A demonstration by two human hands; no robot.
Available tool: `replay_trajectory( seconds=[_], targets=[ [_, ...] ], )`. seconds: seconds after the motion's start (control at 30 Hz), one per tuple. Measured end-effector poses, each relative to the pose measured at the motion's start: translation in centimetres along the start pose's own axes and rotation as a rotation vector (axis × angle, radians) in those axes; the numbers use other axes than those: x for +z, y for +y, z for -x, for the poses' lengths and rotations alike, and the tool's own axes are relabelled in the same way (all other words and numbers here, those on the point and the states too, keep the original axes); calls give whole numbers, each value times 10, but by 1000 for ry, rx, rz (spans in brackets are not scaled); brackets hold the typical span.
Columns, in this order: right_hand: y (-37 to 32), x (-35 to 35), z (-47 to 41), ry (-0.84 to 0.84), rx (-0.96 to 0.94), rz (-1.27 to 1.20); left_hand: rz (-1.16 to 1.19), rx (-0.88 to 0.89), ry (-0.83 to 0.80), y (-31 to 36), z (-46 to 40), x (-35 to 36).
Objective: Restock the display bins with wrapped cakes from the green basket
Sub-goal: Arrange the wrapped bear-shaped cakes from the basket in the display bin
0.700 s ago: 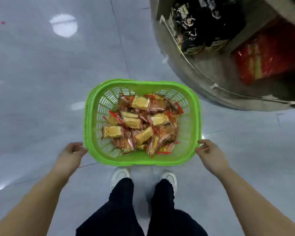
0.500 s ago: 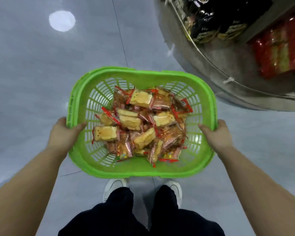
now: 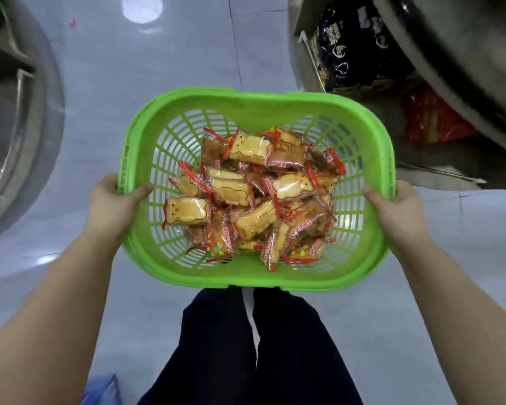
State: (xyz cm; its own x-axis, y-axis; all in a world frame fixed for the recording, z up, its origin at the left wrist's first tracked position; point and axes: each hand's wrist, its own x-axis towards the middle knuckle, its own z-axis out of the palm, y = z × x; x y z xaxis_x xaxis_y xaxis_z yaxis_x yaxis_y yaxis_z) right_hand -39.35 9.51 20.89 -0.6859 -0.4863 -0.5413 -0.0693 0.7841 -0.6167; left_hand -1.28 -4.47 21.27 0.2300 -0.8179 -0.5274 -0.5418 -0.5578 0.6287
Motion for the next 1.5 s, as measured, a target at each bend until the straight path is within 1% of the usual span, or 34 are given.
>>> replay_trajectory(
  seconds=[0.13,0.2,0.27,0.37,0.47,0.6,0.67,0.83,0.93,1.07,1.2,1.37,1.5],
  targets=[
    [-92,-57,58,27,-75,-49,70,27,36,64,63,-81],
    [-127,-68,69,59,-137,-57,114,54,50,82,73,-104],
    [-160,-67,69,68,-159,-69,155,66,80,98,71,-119],
    [-210,-51,61,61,-171,-54,208,40,117,123,41,-137],
    [-266,-30,50,70,-160,-36,218,35,119,156,-5,-156],
    [-340,-2,34,103,-143,-29,236,35,87,214,-69,-191],
    [-379,10,21,86,-131,-54,252,59,85,247,-100,-206],
    [-467,30,-31,78,-104,-79,221,159,77,331,-179,-221],
    [-516,48,-79,93,-120,-121,245,174,69,382,-235,-215],
    [-591,77,-155,70,-121,-170,222,172,118,457,-309,-204],
    [-674,87,-225,55,-146,-208,183,169,156,546,-369,-204],
    [-773,86,-308,105,-200,-246,195,225,193,660,-449,-193],
    [-836,88,-393,166,-211,-205,200,258,132,738,-536,-157]
  ],
)
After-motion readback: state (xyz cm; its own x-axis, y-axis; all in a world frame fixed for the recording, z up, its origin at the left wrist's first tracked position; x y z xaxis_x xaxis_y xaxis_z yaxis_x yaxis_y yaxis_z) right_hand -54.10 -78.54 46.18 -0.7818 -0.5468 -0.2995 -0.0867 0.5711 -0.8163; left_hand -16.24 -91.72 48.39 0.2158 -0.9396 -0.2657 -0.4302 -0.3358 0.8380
